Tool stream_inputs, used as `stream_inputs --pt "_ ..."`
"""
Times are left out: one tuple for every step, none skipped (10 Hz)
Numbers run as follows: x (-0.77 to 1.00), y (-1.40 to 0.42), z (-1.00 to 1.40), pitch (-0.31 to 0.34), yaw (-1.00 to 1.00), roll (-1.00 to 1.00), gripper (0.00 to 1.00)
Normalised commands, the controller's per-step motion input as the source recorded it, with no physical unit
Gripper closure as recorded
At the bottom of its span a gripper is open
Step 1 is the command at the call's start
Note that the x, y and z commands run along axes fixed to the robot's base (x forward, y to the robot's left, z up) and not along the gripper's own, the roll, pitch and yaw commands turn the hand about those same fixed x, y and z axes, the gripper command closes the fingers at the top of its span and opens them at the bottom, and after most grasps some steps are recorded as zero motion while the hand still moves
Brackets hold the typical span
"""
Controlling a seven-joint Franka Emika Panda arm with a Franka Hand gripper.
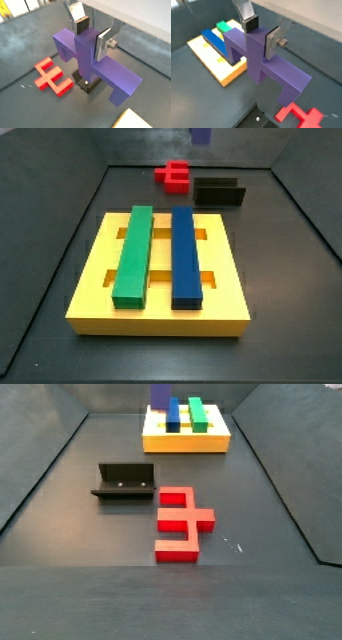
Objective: Pick up the purple object. Move up. Move to above the board. Insert the purple object.
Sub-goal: Move to above the board.
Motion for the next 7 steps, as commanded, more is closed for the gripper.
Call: stream_inputs --pt "0.05 0.0 0.28 0.084 -0.01 -0.01 1.0" --pt "-0.41 -1.4 0.3 0.031 1.0 0.01 1.0" --pt "-0.43 -1.4 0.29 0.031 1.0 0.01 1.0" --pt "-0.45 -1.4 0.29 0.021 1.0 0.02 1.0" --pt "-0.46 -1.4 0.28 0.023 1.0 0.01 1.0" --pt "-0.44 -1.4 0.3 0.027 1.0 0.02 1.0" --pt "-0.27 -0.94 0.21 0.028 1.0 0.02 1.0"
